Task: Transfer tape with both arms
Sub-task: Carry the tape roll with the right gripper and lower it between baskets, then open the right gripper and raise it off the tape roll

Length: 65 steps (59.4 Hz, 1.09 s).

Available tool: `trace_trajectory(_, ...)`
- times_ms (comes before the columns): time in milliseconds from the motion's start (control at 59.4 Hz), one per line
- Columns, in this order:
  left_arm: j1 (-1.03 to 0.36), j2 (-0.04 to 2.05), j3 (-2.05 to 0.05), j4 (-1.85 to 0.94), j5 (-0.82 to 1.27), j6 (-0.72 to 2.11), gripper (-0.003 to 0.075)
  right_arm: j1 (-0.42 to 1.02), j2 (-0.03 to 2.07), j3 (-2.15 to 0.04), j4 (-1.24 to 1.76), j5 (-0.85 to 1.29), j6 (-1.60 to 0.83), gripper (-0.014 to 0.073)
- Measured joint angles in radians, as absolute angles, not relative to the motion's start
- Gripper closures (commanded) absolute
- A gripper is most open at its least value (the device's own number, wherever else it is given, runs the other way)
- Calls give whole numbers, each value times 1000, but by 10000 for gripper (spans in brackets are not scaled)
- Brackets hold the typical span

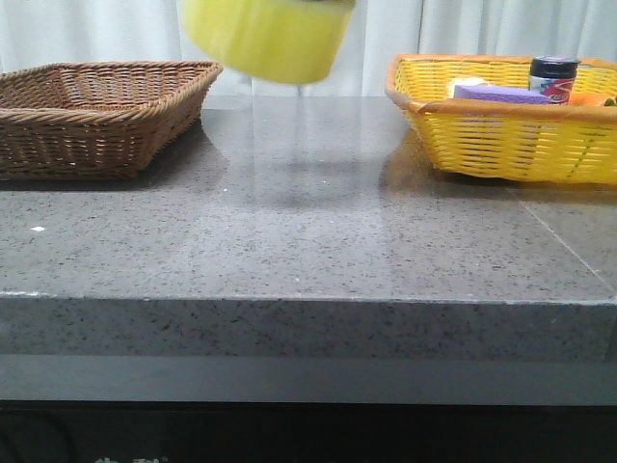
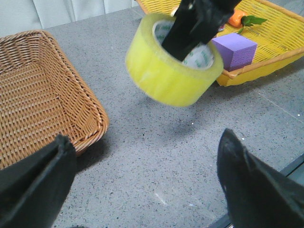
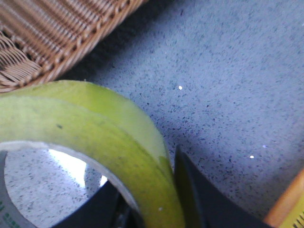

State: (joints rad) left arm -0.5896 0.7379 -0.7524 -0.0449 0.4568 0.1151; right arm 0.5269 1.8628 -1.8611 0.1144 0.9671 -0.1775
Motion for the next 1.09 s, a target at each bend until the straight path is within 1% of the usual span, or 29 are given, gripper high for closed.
trace_trajectory(286,-590,739,-752,-45,457,115,122,529,1980,-1861,27,952,-178,454)
trace_trajectory(404,-590,739,-752,-45,457,115,122,529,2010,-1861,-13,948,-176,440)
trace_trajectory(437,-590,739,-752,-45,457,115,122,529,2015,-1861,-23,948,-176,424)
trace_trajectory(505,-590,739,-752,-45,457,115,122,529,2023,-1861,-39,947,-176,363)
trace_trajectory(639,-590,739,-752,-45,457,115,122,529,2029,-1861,-47,931,-176,191)
trace_trajectory(690,-590,739,-752,-45,457,115,122,529,2029,-1861,-47,924,-176,165)
trace_trajectory(909,-590,739,-752,-45,457,115,122,529,2017,-1861,-47,912,-176,158)
trace_trajectory(1094,-590,739,-752,-45,457,115,122,524,1925,-1861,0,946,-169,158)
